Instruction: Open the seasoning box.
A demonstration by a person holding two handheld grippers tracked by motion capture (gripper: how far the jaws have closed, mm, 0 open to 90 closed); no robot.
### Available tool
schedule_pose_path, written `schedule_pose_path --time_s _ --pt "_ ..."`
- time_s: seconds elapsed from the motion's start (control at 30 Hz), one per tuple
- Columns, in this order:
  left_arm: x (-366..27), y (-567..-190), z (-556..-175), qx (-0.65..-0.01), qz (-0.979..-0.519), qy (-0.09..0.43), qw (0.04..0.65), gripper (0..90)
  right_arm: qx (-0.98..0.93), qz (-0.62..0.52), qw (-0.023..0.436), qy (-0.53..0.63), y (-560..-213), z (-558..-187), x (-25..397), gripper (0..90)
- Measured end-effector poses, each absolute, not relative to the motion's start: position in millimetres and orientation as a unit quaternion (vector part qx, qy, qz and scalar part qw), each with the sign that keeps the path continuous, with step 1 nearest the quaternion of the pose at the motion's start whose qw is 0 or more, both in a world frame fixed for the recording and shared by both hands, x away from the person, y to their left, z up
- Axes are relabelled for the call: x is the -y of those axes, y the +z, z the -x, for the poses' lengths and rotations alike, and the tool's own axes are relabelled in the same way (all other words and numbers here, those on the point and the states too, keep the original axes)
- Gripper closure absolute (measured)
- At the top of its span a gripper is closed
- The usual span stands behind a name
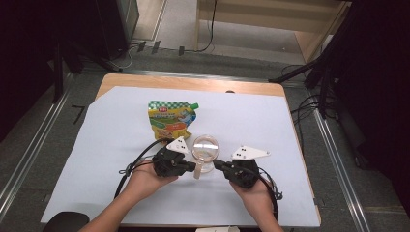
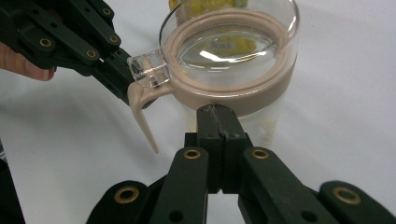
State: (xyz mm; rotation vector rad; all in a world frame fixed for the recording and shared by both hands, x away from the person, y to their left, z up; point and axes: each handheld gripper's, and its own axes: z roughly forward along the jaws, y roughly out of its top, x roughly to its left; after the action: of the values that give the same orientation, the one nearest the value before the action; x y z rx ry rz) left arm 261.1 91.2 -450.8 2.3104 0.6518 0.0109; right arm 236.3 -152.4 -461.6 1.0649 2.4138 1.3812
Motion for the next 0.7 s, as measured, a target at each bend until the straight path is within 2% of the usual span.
schedule_pose_path --time_s 0.7 --pt "-71 -456 -258 -0.241 -0.894 -0.017 0.378 90.0 -0.806 -0.369 0.093 0.454 -463 -238 160 90.0"
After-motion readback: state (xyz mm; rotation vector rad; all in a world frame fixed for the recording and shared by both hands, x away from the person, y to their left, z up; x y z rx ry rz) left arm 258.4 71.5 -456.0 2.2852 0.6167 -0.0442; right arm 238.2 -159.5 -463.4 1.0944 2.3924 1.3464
